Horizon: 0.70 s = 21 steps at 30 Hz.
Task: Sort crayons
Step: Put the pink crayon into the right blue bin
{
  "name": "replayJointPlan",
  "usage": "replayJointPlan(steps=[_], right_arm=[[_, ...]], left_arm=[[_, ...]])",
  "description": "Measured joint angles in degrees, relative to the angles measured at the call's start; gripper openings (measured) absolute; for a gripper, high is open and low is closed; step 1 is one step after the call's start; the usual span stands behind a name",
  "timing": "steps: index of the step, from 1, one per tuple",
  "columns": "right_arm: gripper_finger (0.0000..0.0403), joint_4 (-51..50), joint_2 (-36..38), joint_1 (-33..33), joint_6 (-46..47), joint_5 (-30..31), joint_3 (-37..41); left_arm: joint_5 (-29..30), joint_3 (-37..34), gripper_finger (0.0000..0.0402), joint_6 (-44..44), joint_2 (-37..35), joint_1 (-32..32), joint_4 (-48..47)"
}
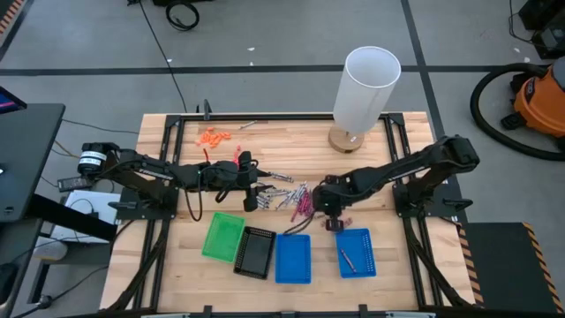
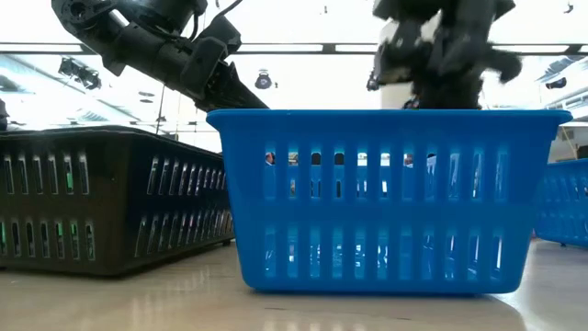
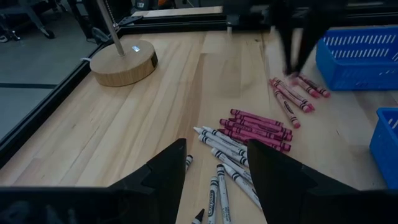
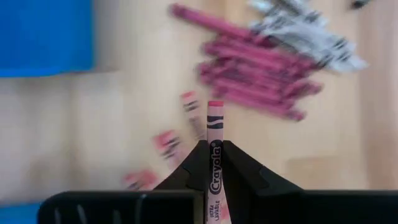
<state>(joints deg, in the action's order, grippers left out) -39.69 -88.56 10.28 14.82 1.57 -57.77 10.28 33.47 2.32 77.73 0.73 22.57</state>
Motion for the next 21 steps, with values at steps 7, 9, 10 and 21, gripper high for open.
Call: replayJointPlan(steps=[7,9,10,21], right_arm=[[0.0038,-2.1,5.2,5.7,17.5,-3.5,-1.1],[0.0038,-3.1,6.0,8.0,22.2,-3.6,-1.1],[0.0038,-3.9,6.3,9.2,24.5,-3.6,-1.1],[0.0038,-7.9,4.2,21.3,54.0,-1.7,-1.0]], left_arm=[[0.0,0.0,0.0181,-0.2,0.0,0.0,0.0],[0.0,0.0,0.0181,-0.2,0.0,0.0,0.0],[0.0,0.0,0.0181,-0.2,0.0,0.0,0.0],[0.0,0.0,0.0181,-0.3,0.0,0.0,0.4]])
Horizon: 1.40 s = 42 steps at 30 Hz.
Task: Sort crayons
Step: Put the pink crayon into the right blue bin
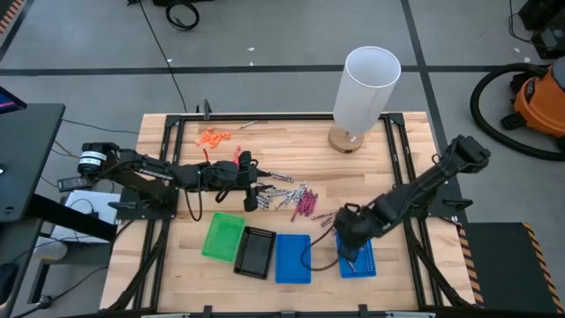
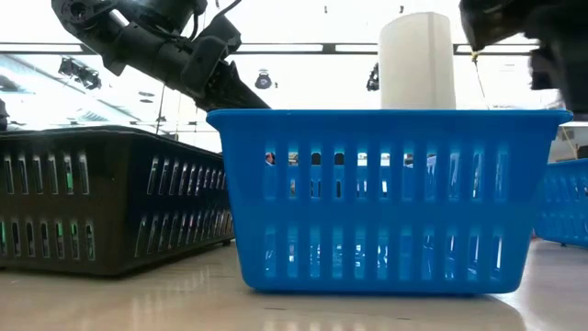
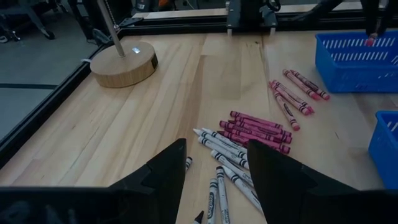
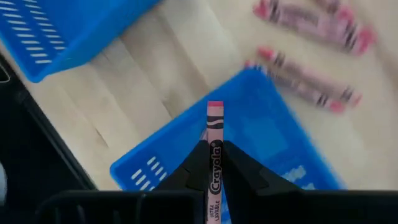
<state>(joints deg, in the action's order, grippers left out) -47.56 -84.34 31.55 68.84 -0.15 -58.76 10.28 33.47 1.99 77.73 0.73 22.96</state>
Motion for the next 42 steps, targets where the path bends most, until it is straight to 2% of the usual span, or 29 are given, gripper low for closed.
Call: replayJointPlan(steps=[5,9,17,22,25,31,37,42], right_arm=[[0.0041,-0.1,-2.5,3.9,11.0,3.2,0.0],[0.006,-0.2,-4.8,5.4,14.9,4.1,0.0],[0.0115,-1.4,-4.9,5.4,15.1,2.3,0.1],[0.0117,-4.5,-1.5,3.2,11.9,6.4,0.0],[0.0113,-5.9,-0.5,0.9,7.3,8.7,0.0],[0.0109,-5.4,-0.8,-5.9,-7.0,9.5,0.0],[0.0109,0.9,-1.4,-12.3,-20.4,10.1,0.0],[0.0109,7.1,-5.8,-15.5,-32.9,11.3,0.0]], left_arm=[[0.0,0.0,0.0181,-0.9,0.0,0.0,0.5],[0.0,0.0,0.0181,-0.9,0.0,0.0,1.0],[0.0,0.0,0.0181,-0.9,0.0,0.0,2.2],[0.0,0.0,0.0181,-0.9,0.0,0.0,2.2],[0.0,0.0,0.0181,-0.9,0.0,0.0,2.3],[0.0,0.0,0.0181,-0.8,0.0,0.0,2.6],[0.0,0.0,0.0181,-0.8,0.0,0.0,2.7],[0.0,0.0,0.0181,-0.8,0.0,0.0,2.1]])
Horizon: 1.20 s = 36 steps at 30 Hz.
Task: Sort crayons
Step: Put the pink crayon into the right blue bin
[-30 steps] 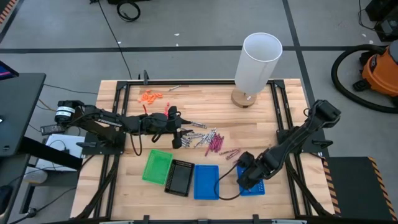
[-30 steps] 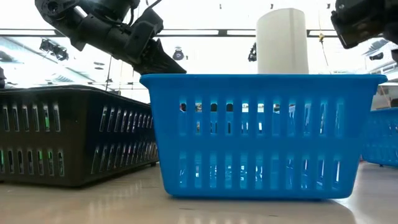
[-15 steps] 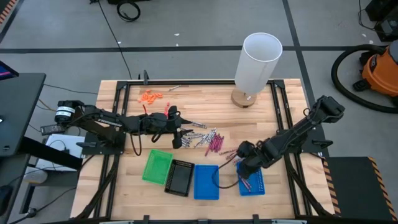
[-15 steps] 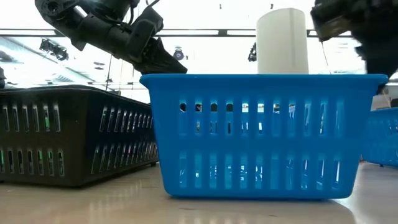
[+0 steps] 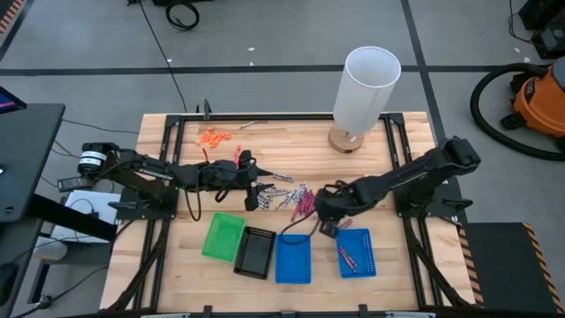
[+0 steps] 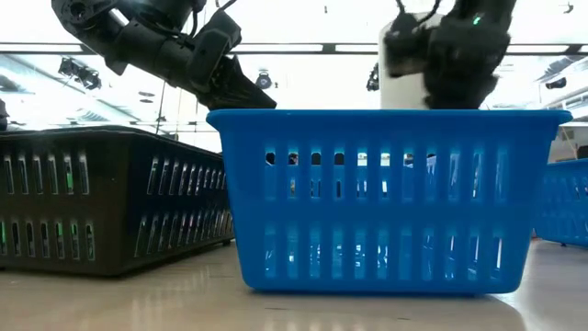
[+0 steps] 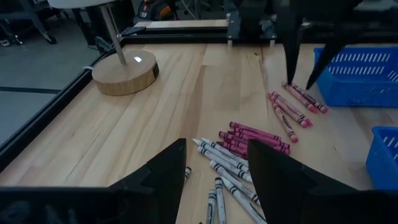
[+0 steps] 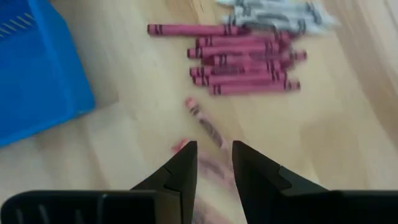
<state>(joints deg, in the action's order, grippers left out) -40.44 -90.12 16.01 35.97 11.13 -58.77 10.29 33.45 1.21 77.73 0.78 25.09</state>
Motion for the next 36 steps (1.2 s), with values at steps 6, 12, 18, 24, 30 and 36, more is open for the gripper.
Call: replayJointPlan(steps=[6,12,18,24,30,36], right_arm=[[0.0109,5.7,-7.5,-2.2,-13.5,-1.2,0.0],[0.0109,7.6,-11.2,-3.3,-19.6,-5.1,0.0],[0.0108,9.4,-11.9,-3.8,-21.5,-5.6,0.0],[0.0095,14.8,-10.6,-3.8,-21.1,-6.8,4.4],[0.0082,21.3,-8.4,-4.4,-20.7,-6.8,9.9],[0.006,24.2,-7.7,-5.4,-25.1,-8.1,12.8]], left_arm=[[0.0,0.0,0.0181,0.0,0.0,0.0,-0.6],[0.0,0.0,0.0181,0.0,0.0,0.0,-0.9],[0.0,0.0,0.0181,0.0,0.0,0.0,-1.3],[0.0,0.0,0.0181,0.0,0.0,0.0,-1.9],[0.0,0.0,0.0181,0.0,0.0,0.0,-2.2],[0.0,0.0,0.0181,0.0,0.0,0.0,-2.2]])
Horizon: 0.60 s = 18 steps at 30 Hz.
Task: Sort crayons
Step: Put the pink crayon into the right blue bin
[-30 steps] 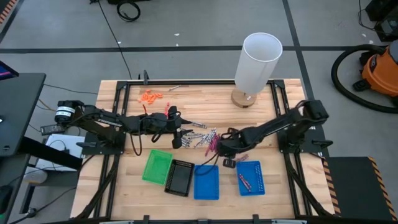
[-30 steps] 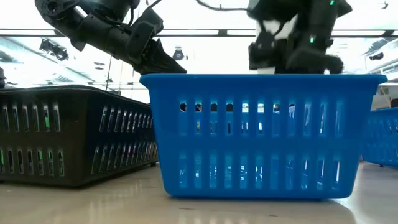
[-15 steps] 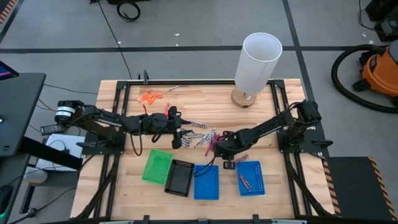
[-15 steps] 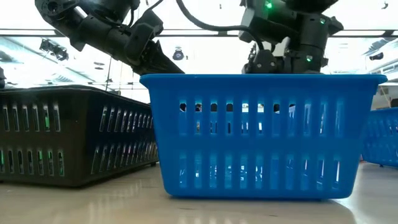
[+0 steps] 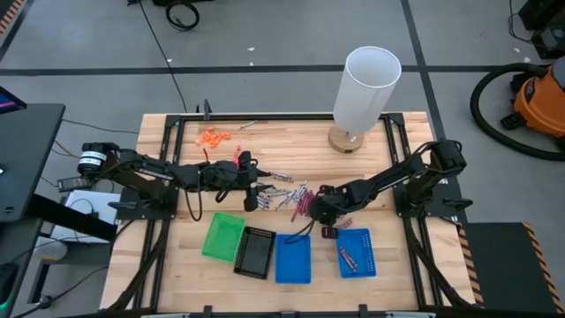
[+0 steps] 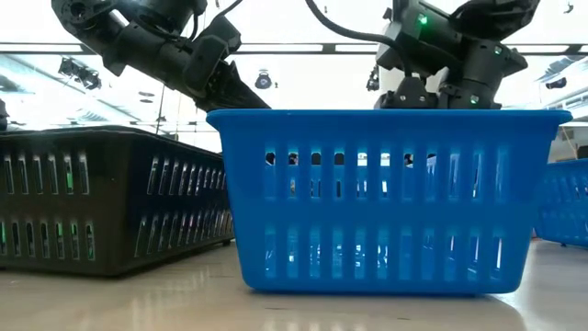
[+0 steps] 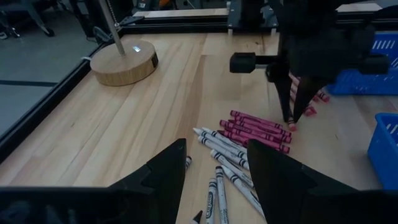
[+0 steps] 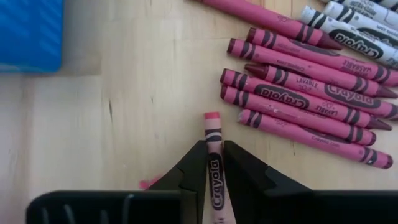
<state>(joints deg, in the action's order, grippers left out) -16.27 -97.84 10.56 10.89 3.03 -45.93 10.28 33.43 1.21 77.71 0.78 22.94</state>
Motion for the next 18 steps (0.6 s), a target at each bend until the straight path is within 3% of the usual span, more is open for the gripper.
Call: replayJointPlan(steps=[8,18], right_arm=[[0.0046,-0.4,0.6,-1.3,-5.3,-1.6,0.2],[0.0044,-4.3,9.5,-1.5,-3.7,-1.1,0.6]], left_arm=[[0.0,0.0,0.0181,0.9,0.0,0.0,1.0],[0.0,0.1,0.0181,1.8,0.7,0.1,4.5]])
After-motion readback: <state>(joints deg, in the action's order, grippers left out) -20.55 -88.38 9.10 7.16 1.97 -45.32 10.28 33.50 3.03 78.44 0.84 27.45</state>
